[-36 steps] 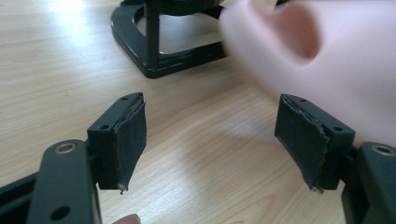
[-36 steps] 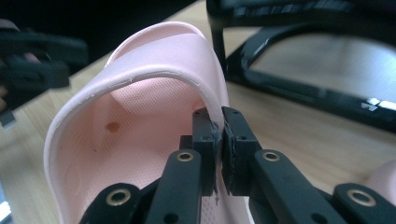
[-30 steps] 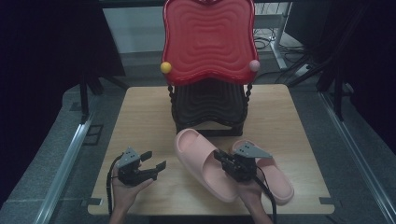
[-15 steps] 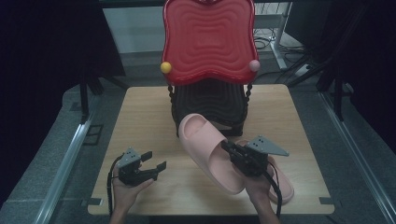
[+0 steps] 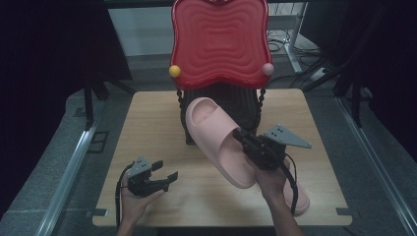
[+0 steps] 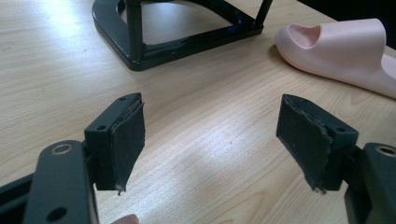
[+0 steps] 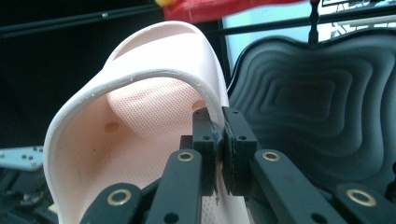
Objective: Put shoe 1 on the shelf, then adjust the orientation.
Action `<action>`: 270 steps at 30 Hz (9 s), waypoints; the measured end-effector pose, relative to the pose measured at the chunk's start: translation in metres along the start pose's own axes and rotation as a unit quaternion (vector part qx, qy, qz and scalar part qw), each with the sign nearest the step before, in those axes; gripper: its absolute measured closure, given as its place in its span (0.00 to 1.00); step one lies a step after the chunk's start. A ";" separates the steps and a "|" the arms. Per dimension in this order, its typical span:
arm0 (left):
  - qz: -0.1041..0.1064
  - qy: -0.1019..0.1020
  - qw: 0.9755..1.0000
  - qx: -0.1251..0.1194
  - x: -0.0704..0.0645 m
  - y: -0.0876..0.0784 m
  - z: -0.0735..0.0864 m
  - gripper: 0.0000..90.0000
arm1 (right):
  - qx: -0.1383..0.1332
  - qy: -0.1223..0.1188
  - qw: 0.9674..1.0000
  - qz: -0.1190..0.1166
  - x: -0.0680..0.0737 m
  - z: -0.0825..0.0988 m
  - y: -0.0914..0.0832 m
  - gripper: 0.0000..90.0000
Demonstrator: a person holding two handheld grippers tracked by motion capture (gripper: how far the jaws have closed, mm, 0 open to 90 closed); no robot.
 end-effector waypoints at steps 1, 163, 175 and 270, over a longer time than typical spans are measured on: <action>0.000 0.000 1.000 0.000 0.000 0.000 0.000 0.26 | -0.002 0.003 1.000 -0.001 0.000 -0.003 -0.001 0.94; -0.012 0.003 1.000 0.010 0.003 0.009 0.005 0.27 | 0.070 0.006 0.997 0.026 -0.066 0.031 -0.008 0.52; -0.014 0.007 1.000 0.015 0.001 0.011 0.005 0.27 | 0.117 -0.009 0.993 0.033 -0.089 0.101 -0.028 0.50; -0.013 0.039 0.999 0.017 -0.030 0.018 -0.006 0.27 | 0.195 -0.003 0.979 0.060 -0.125 0.192 -0.060 0.64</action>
Point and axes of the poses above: each handheld gripper's, and its own axes: y roughly forward along the jaws, z roughly out of its underside, x roughly to its left, the point moved 4 cm from there along y, roughly forward along the jaws, and after that the axes turned 15 degrees about x, right-handed, at the moved point
